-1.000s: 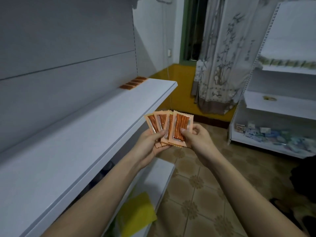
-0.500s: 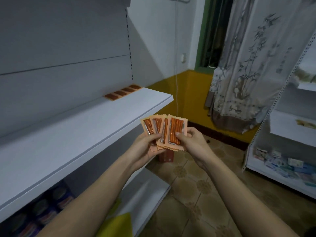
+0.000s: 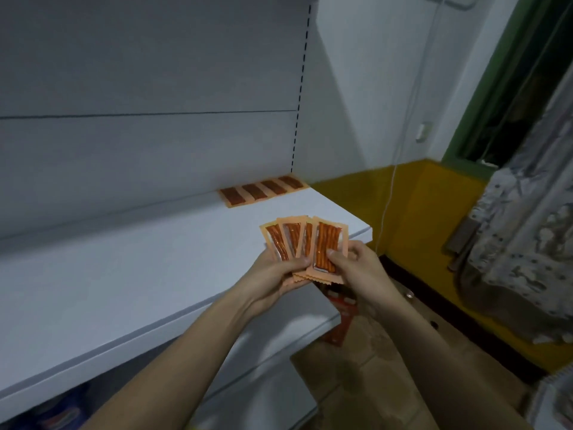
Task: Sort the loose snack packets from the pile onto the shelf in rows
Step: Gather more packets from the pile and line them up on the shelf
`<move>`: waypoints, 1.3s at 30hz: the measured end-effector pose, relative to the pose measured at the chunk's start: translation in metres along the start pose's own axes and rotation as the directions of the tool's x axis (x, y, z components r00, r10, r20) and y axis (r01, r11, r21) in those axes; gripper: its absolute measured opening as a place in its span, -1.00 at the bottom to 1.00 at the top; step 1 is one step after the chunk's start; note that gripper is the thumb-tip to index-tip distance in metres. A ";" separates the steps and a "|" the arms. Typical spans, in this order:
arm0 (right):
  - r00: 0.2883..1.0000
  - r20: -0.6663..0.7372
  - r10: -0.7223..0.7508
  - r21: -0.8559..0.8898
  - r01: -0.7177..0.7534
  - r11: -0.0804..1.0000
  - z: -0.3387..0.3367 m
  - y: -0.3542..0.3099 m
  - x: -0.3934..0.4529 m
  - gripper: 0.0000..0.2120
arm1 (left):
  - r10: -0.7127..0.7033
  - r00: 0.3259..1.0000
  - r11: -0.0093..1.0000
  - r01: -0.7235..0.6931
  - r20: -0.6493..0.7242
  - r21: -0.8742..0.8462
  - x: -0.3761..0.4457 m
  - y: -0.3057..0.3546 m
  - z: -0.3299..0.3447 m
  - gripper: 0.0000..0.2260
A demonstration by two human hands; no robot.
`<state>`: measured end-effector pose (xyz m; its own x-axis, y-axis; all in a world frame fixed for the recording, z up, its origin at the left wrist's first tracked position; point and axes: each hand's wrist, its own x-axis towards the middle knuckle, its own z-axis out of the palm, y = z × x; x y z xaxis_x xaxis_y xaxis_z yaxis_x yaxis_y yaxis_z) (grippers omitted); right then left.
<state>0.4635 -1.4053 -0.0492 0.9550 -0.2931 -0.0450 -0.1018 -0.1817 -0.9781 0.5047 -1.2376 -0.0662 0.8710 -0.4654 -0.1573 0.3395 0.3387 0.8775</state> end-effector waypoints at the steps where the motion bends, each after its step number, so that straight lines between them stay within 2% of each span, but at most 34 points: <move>1: 1.000 0.020 -0.002 -0.021 0.002 1.000 -0.001 -0.001 0.019 -0.82 | 0.008 1.000 1.000 -0.008 -0.024 -0.023 0.014 0.001 -0.001 -0.72; 6: 0.988 0.152 0.000 -0.025 0.004 1.000 0.000 -0.007 0.104 -0.78 | 0.051 0.983 0.983 -0.081 -0.179 -0.163 0.074 0.011 -0.006 -0.67; 11: 0.983 0.183 -0.004 0.027 -0.001 1.000 -0.014 -0.001 0.185 -0.85 | 0.092 0.941 0.976 -0.151 -0.324 -0.160 0.126 0.026 -0.008 -0.65; 13: 0.981 0.192 0.009 -0.060 0.002 0.998 -0.021 0.003 0.219 -0.85 | 0.124 0.909 0.963 -0.207 -0.397 -0.172 0.143 0.027 -0.004 -0.68; 16: 0.979 0.191 -0.077 -0.252 0.125 0.960 -0.023 0.006 0.257 -0.70 | 0.164 0.878 0.952 -0.260 -0.449 -0.160 0.161 0.024 0.006 -0.71; 18: 0.951 0.222 -0.215 -0.428 0.293 0.855 -0.020 0.009 0.277 -0.66 | 0.188 0.851 0.951 -0.283 -0.490 -0.127 0.176 0.020 0.020 -0.74; 20: 0.870 0.291 -0.399 -0.622 0.488 0.612 -0.015 0.015 0.292 -0.66 | 0.234 0.806 0.946 -0.318 -0.544 -0.065 0.186 0.017 0.033 -0.75; 21: 0.821 0.329 -0.467 -0.665 0.553 0.502 -0.014 0.018 0.295 -0.67 | 0.264 0.785 0.942 -0.334 -0.561 -0.023 0.190 0.016 0.036 -0.75; 22: 0.778 0.369 -0.508 -0.672 0.601 0.433 -0.013 0.022 0.298 -0.69 | 0.299 0.772 0.936 -0.351 -0.561 0.015 0.191 0.015 0.038 -0.75; 24: 0.704 0.455 -0.546 -0.617 0.691 0.377 -0.013 0.027 0.300 -0.77 | 0.361 0.758 0.918 -0.393 -0.543 0.062 0.191 0.014 0.040 -0.74; 27: 0.617 0.567 -0.545 -0.553 0.776 0.303 -0.013 0.034 0.300 -0.72 | 0.382 0.716 0.901 -0.429 -0.584 0.064 0.193 0.013 0.037 -0.76; 29: 0.610 0.586 -0.533 -0.549 0.783 0.292 -0.012 0.035 0.298 -0.69 | 0.365 0.689 0.901 -0.431 -0.626 0.051 0.195 0.013 0.035 -0.77; 33: 0.643 0.575 -0.506 -0.566 0.759 0.321 -0.015 0.035 0.296 -0.67 | 0.361 0.649 0.901 -0.429 -0.670 0.070 0.195 0.012 0.032 -0.80; 39: 0.672 0.557 -0.488 -0.580 0.735 0.351 -0.014 0.035 0.302 -0.63 | 0.381 0.641 0.893 -0.443 -0.666 0.085 0.196 0.011 0.028 -0.77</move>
<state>0.7442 -1.5127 -0.0939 0.8466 0.4146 0.3338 0.5052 -0.8233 -0.2587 0.6698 -1.3476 -0.0745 0.9245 0.3750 -0.0681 -0.1125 0.4391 0.8914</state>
